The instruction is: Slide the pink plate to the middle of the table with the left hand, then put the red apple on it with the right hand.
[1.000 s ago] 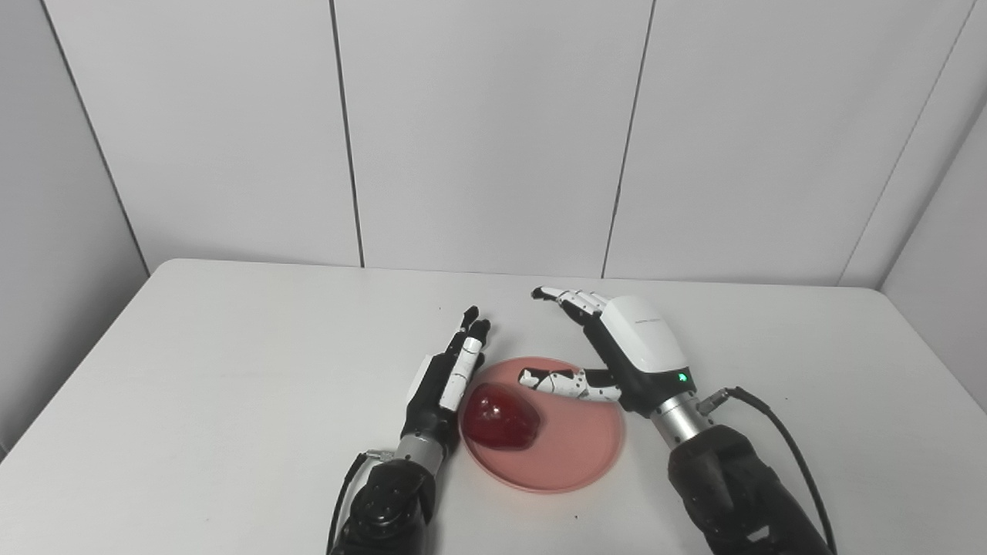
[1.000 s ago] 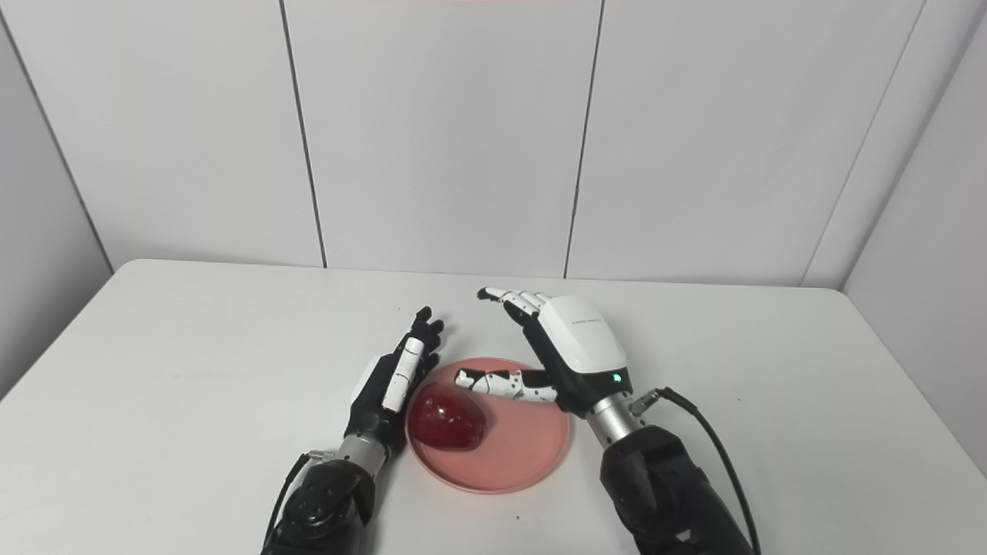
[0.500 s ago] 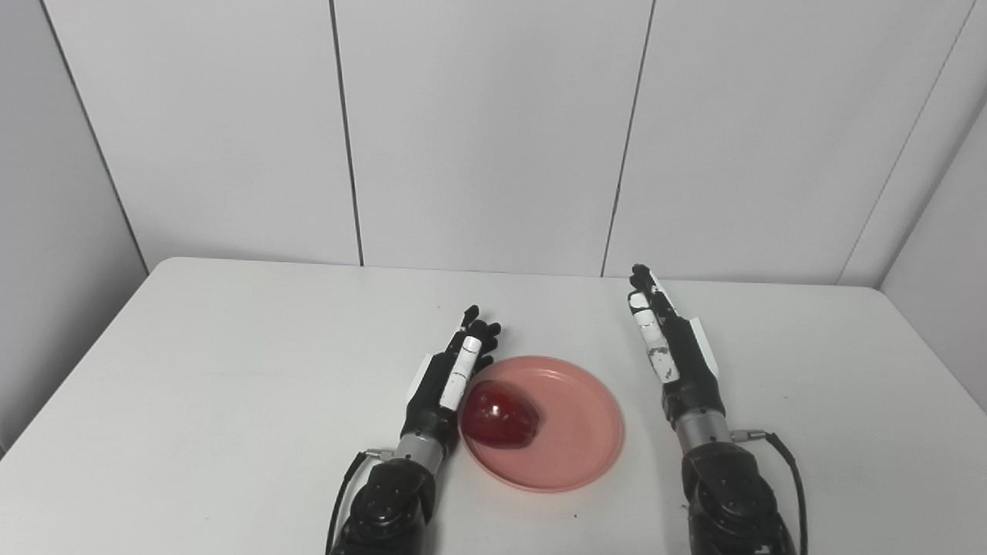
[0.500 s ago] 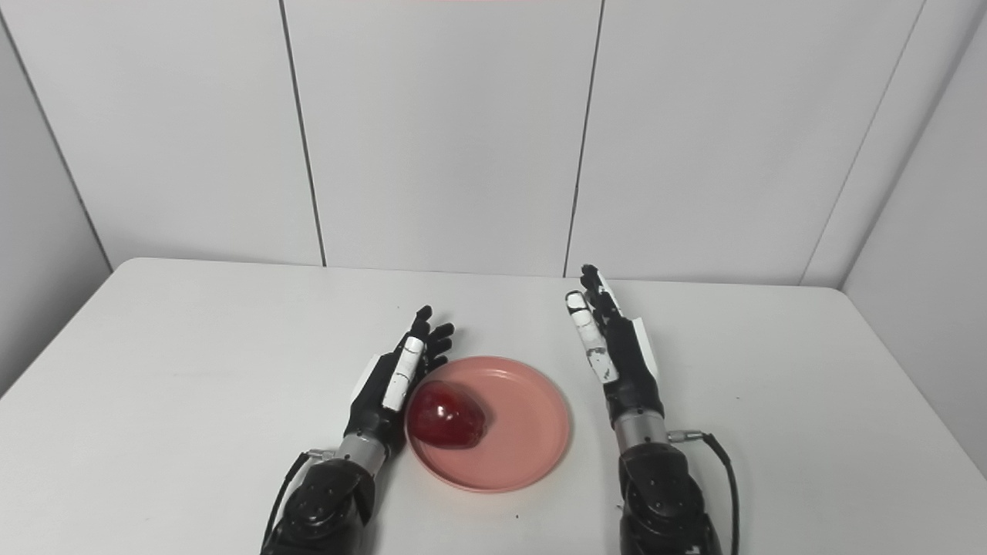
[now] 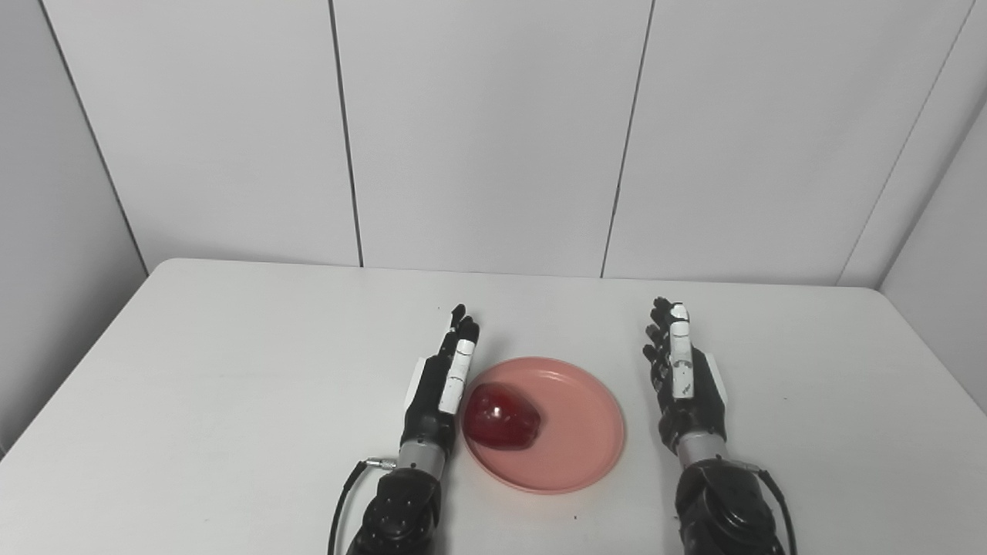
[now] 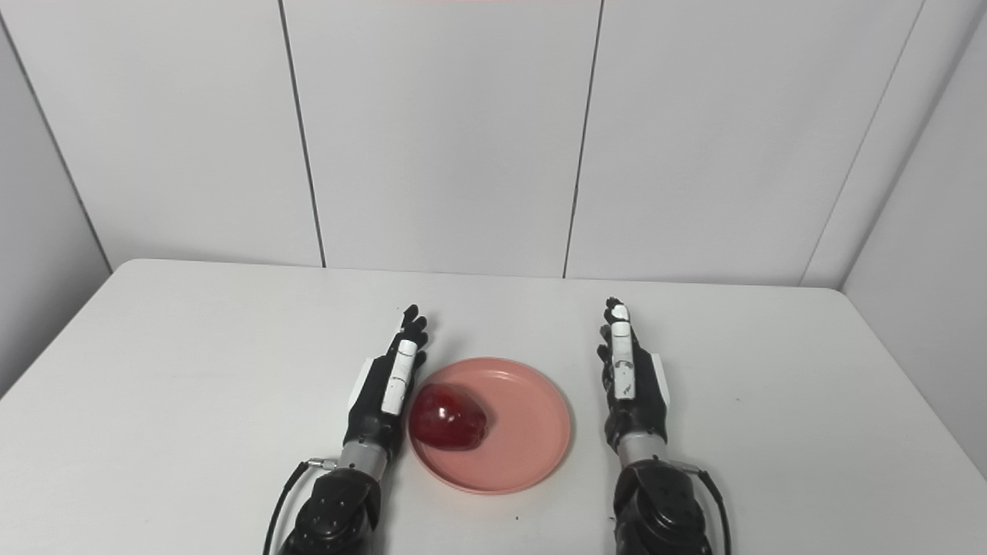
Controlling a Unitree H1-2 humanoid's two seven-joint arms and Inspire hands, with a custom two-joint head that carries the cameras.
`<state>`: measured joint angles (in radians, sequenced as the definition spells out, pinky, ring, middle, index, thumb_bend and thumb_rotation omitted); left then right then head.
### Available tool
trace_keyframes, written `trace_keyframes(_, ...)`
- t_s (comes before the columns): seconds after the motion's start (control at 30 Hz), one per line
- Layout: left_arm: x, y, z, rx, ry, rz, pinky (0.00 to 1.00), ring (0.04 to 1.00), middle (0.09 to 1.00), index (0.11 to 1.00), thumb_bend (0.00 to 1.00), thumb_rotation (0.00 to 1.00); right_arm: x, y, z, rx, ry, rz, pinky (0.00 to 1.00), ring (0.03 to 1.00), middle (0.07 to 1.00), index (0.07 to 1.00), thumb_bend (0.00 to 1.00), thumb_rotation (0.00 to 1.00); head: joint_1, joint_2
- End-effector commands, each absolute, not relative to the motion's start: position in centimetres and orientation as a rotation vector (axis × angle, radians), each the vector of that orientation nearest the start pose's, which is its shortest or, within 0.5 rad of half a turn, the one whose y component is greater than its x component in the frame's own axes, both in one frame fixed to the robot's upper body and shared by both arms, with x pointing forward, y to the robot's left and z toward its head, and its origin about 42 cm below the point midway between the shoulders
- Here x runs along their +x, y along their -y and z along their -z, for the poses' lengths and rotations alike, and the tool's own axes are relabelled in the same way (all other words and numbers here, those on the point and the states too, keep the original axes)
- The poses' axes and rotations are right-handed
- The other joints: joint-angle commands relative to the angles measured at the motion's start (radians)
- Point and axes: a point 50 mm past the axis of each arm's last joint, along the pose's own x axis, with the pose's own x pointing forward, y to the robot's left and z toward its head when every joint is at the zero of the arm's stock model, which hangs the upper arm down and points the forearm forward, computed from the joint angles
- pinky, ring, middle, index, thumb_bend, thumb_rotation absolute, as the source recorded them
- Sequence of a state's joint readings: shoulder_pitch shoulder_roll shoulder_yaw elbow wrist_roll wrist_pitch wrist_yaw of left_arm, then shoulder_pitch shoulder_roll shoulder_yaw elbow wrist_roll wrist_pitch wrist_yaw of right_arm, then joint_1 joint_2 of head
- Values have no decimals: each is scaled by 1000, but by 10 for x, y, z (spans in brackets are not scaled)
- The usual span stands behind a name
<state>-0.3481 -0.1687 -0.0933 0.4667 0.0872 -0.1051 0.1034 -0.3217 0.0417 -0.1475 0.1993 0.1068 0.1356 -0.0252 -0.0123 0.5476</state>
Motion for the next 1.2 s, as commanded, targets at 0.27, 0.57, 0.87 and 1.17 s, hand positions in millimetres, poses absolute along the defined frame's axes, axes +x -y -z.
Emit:
trace_keyframes(0.27, 354, -83, -69, 35, -58, 112, 1000, 1000, 1000, 1000, 739, 1000, 385, 193, -132, 123, 7, 9, 1000, 984, 960, 952, 905, 1000, 0, 5)
trace_keyframes(0.57, 352, -80, -75, 30, -75, 104, 1000, 1000, 1000, 1000, 778, 1000, 379, 188, -119, 6, -7, -39, 1000, 1000, 967, 942, 890, 1000, 0, 8)
trace_keyframes(0.87, 351, -80, -79, -19, -95, 83, 1000, 1000, 1000, 1000, 778, 1000, 375, 186, -105, -63, 23, -76, 1000, 1000, 977, 952, 876, 1000, -4, 11)
trace_keyframes(1.17, 353, -84, -82, -37, -88, 64, 1000, 1000, 1000, 1000, 761, 1000, 374, 190, -87, -33, 85, -88, 1000, 1000, 972, 959, 869, 1000, -6, 14)
